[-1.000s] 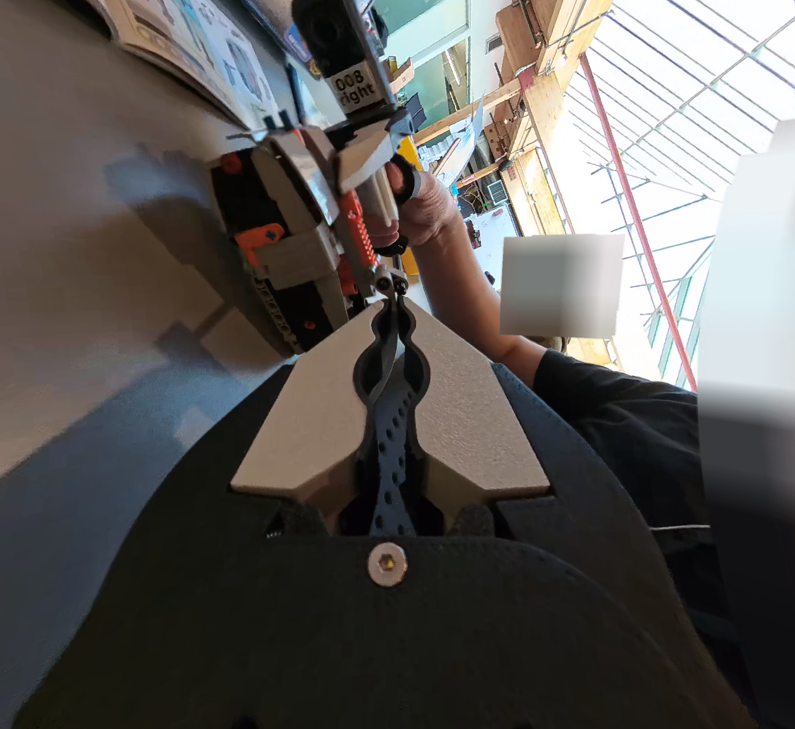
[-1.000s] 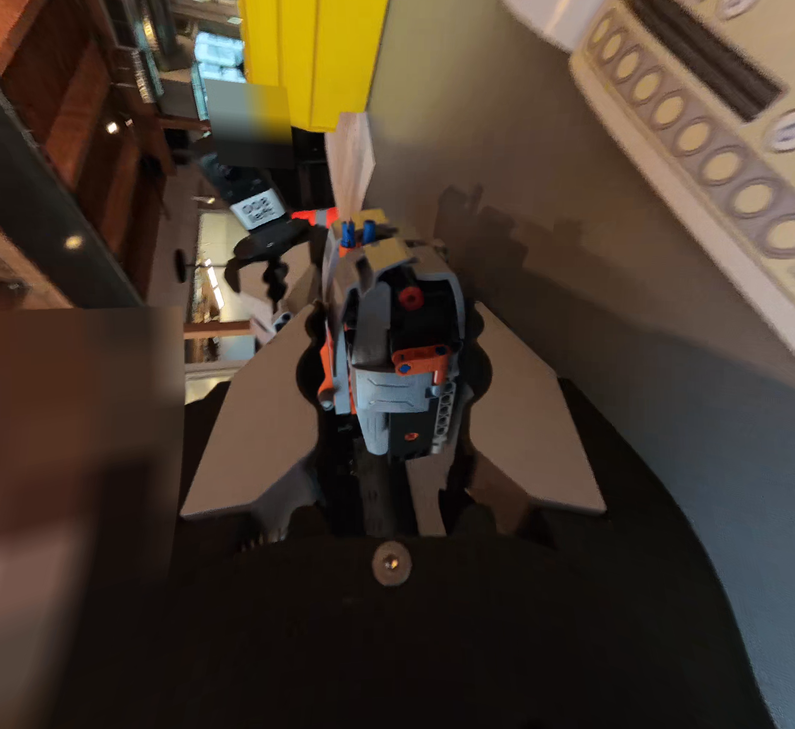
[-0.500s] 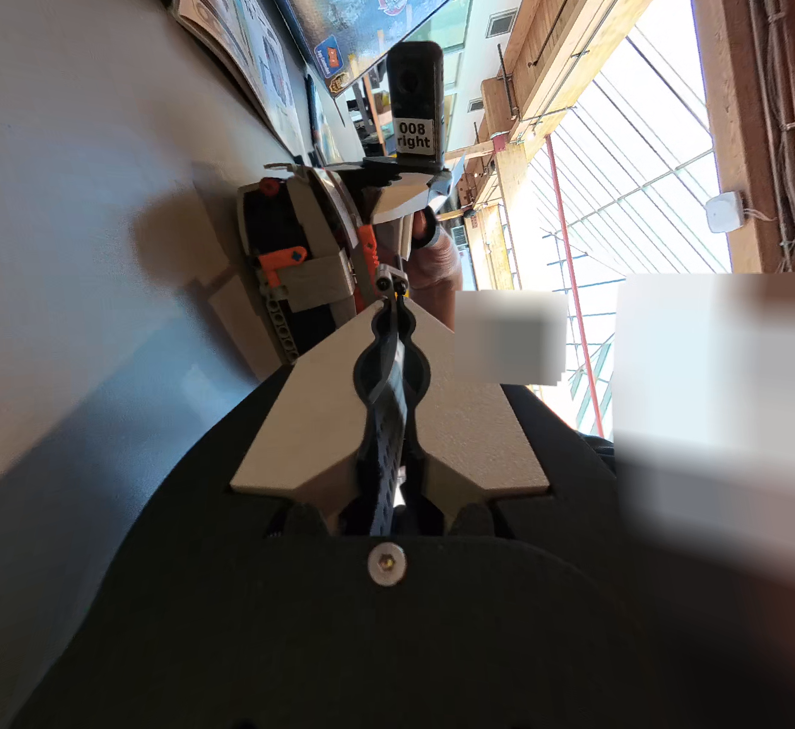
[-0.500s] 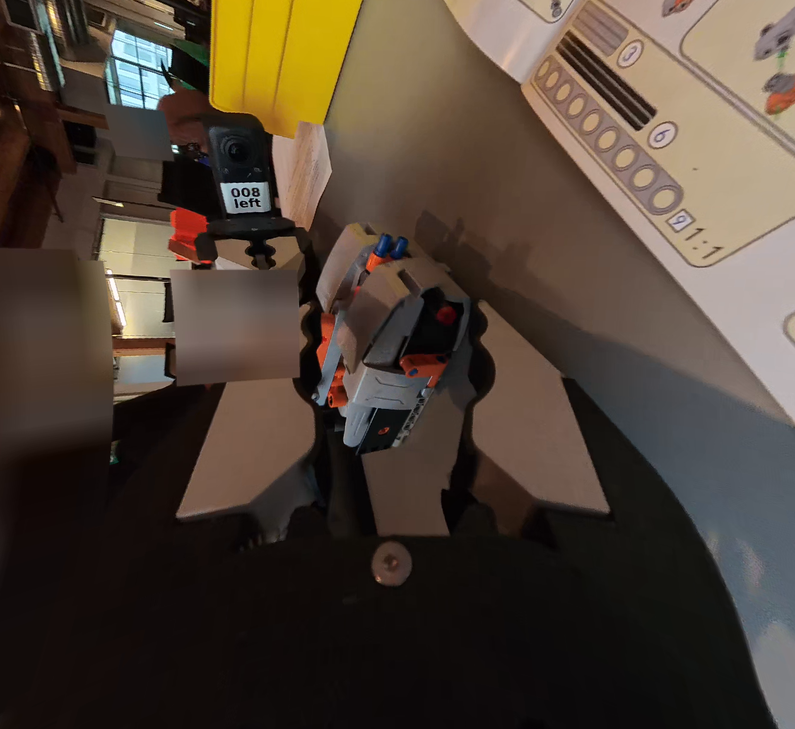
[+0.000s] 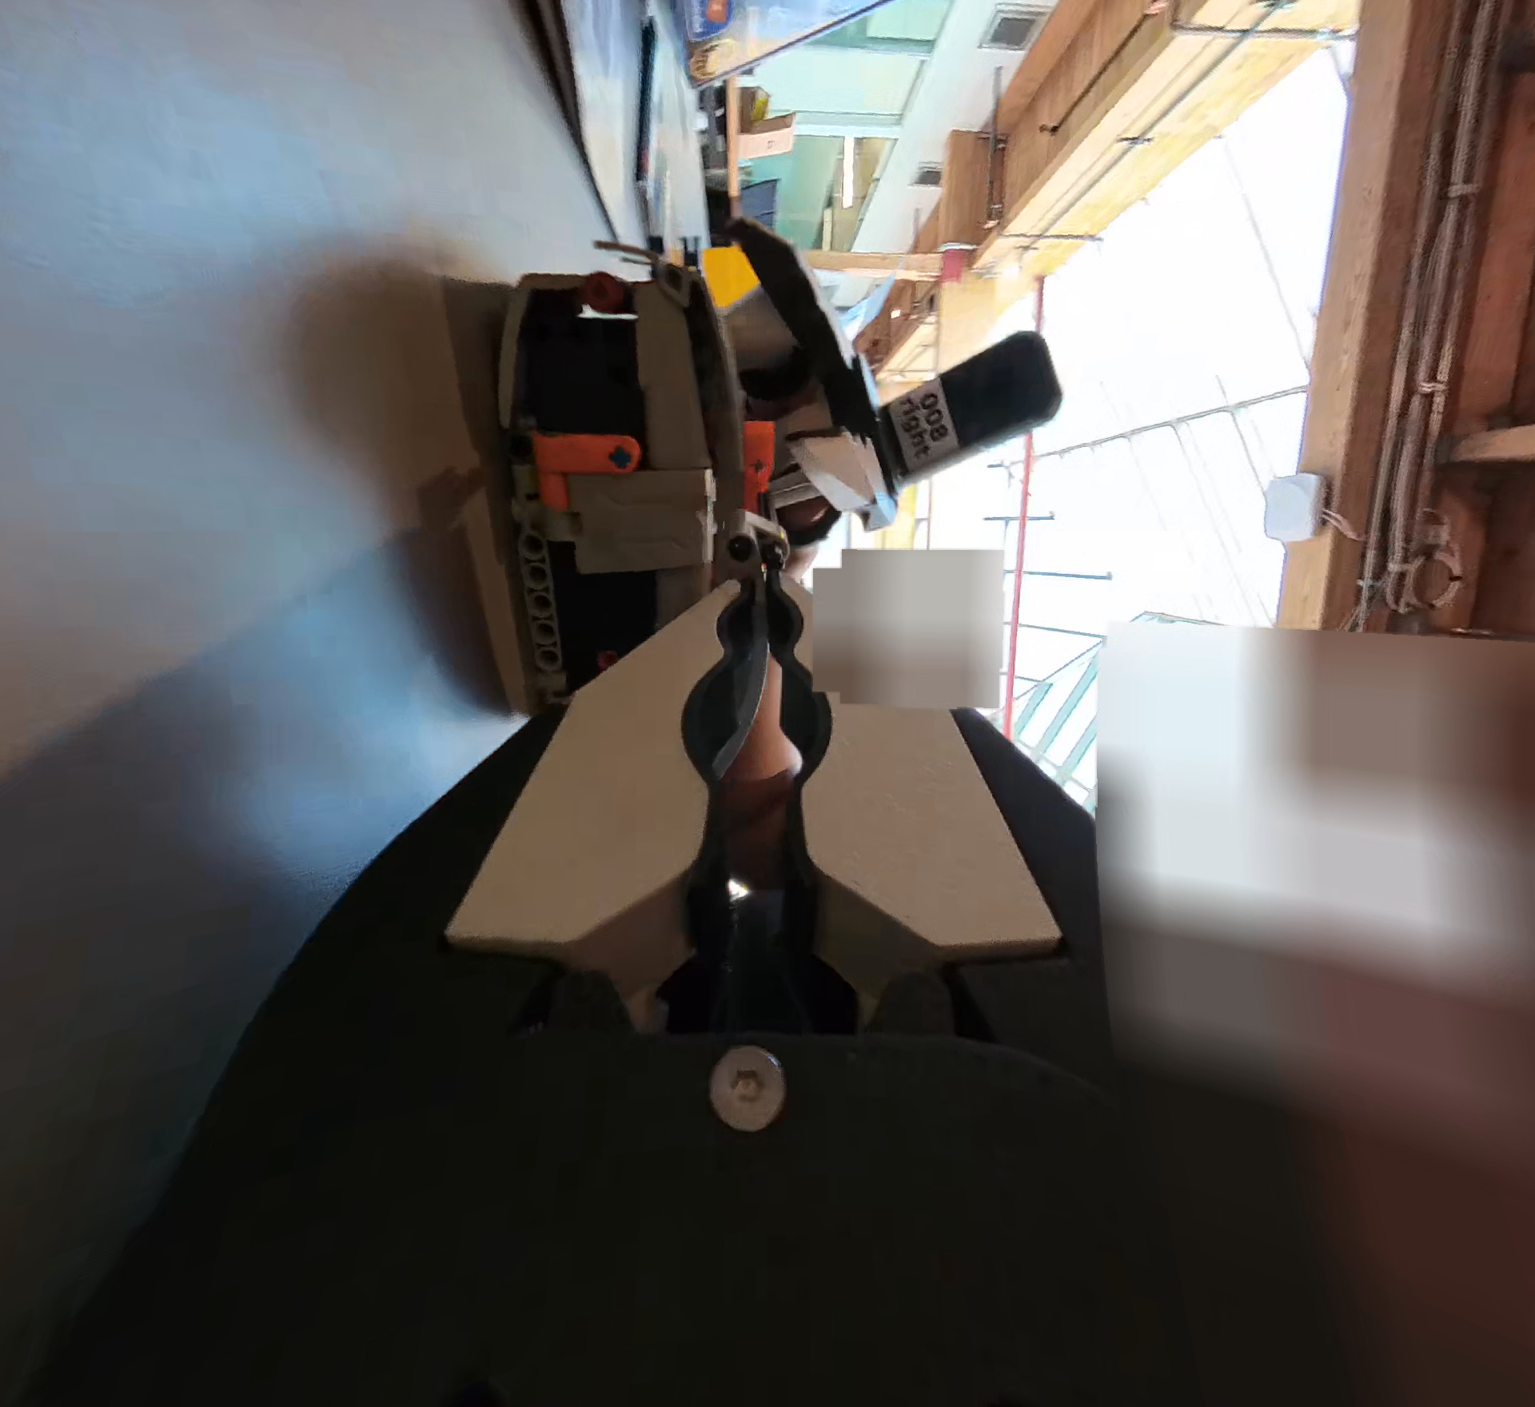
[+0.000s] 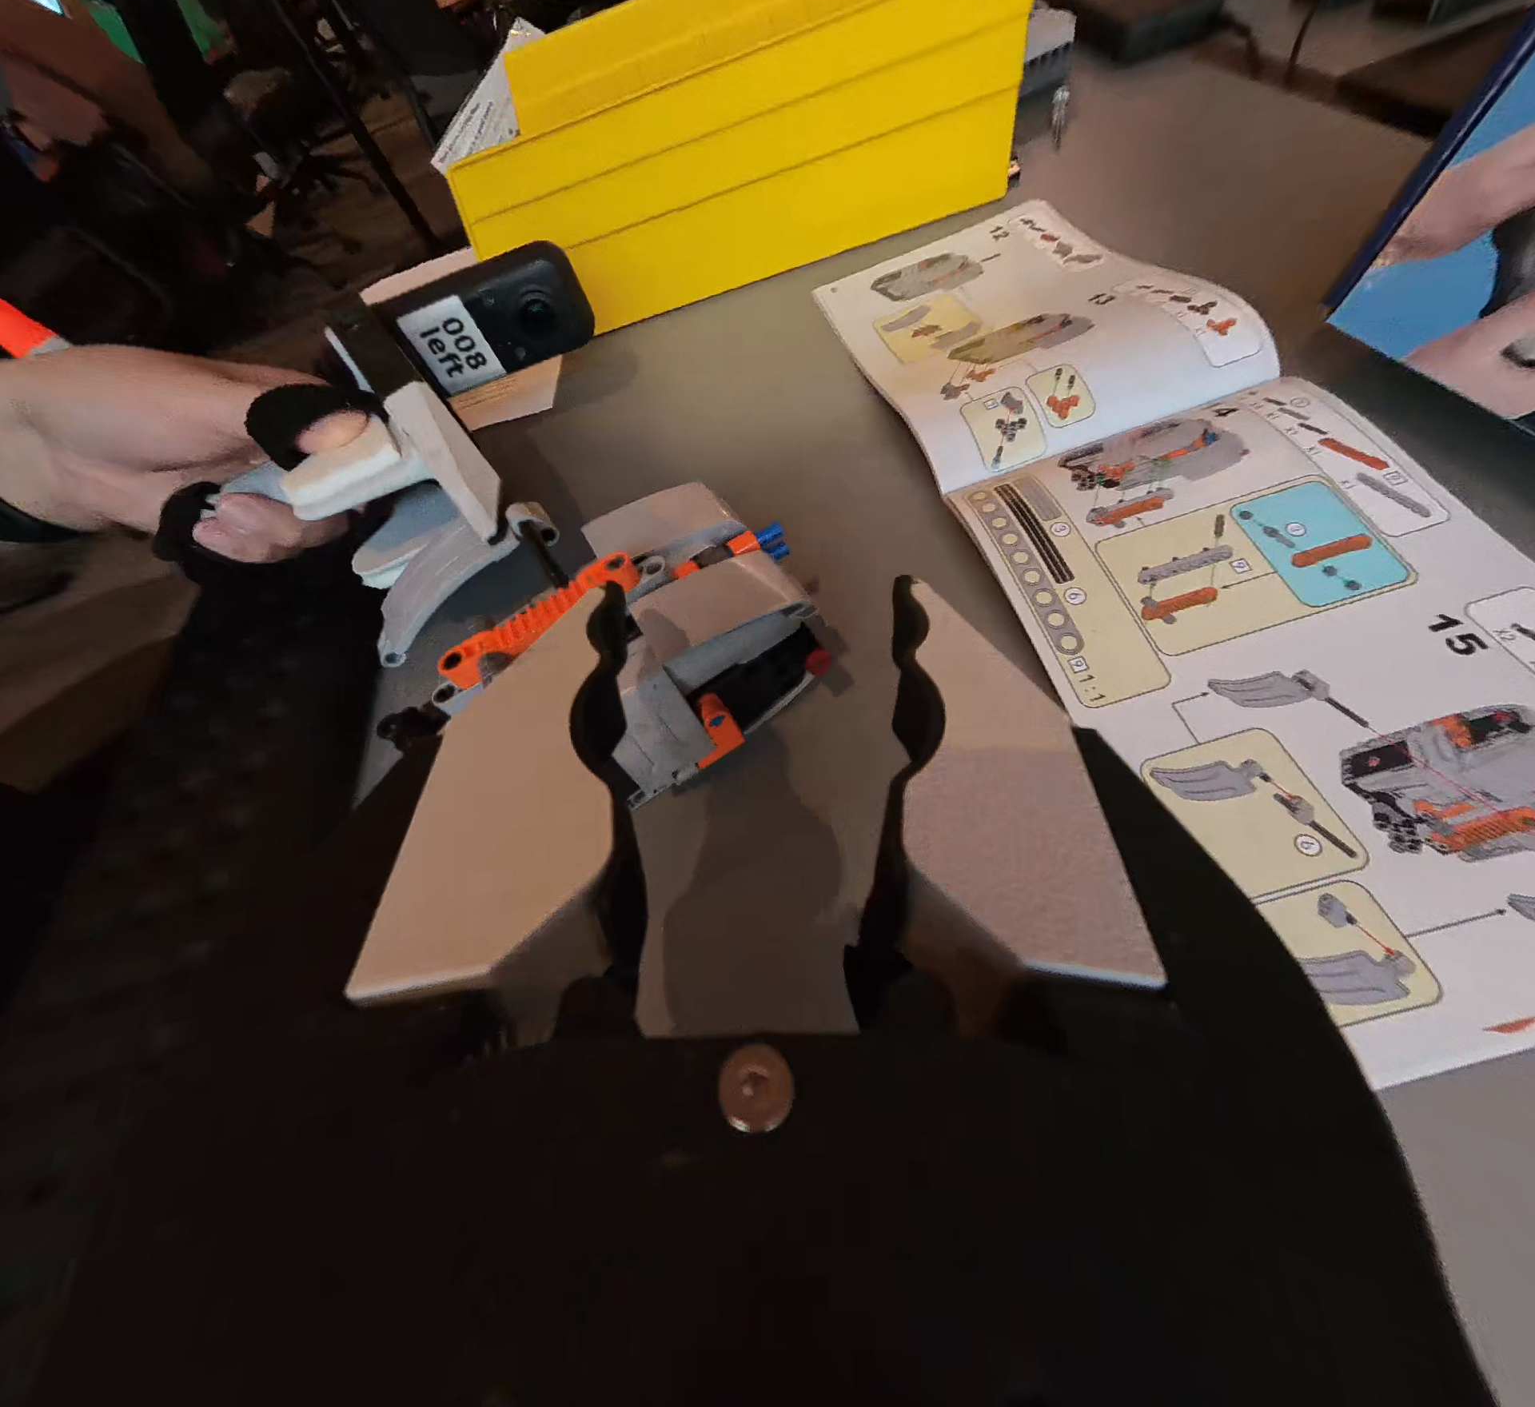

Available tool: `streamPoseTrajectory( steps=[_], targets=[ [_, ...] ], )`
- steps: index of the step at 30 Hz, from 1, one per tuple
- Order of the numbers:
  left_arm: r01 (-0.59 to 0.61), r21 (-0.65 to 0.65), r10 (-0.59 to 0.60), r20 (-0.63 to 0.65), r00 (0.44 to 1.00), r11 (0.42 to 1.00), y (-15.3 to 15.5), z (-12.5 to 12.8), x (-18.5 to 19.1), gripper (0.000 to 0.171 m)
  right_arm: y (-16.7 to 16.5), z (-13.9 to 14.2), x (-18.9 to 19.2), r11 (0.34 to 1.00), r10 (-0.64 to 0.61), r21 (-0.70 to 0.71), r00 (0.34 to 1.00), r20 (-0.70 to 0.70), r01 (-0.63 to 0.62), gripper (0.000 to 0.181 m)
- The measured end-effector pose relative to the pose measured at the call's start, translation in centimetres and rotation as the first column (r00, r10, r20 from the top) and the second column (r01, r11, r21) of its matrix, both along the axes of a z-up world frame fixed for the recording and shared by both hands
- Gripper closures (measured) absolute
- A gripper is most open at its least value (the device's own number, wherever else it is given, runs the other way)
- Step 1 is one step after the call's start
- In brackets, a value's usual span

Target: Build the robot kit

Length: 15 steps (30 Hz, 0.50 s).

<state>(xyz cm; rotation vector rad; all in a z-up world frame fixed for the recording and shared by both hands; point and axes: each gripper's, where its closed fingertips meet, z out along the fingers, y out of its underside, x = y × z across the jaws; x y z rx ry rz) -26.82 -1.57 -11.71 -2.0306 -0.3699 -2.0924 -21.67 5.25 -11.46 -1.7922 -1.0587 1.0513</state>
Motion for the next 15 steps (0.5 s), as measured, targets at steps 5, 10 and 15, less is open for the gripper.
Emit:
streamPoseTrajectory(
  steps=[5, 10, 15],
  targets=[
    [-0.033, -0.082, 0.036, 0.03, 0.999, 0.996, 0.7, -0.2, -0.4, 0.171, -0.3, 0.9, -0.3, 0.998, 0.037, 0.049, 0.998, -0.056, -0.034, 0.119],
    [-0.053, -0.093, 0.059, 0.065, 0.996, 0.994, 1.0, -0.2, -0.6, 0.171, -0.7, 0.4, -0.6, 0.998, 0.06, 0.013, 0.996, -0.071, -0.059, 0.12],
    [-0.013, -0.099, 0.02, 0.066, 0.998, 0.995, 0.7, -0.1, -0.2, 0.171, -0.3, -0.4, -1.0, 0.998, 0.04, -0.046, 0.996, -0.078, -0.044, 0.119]
  ],
)
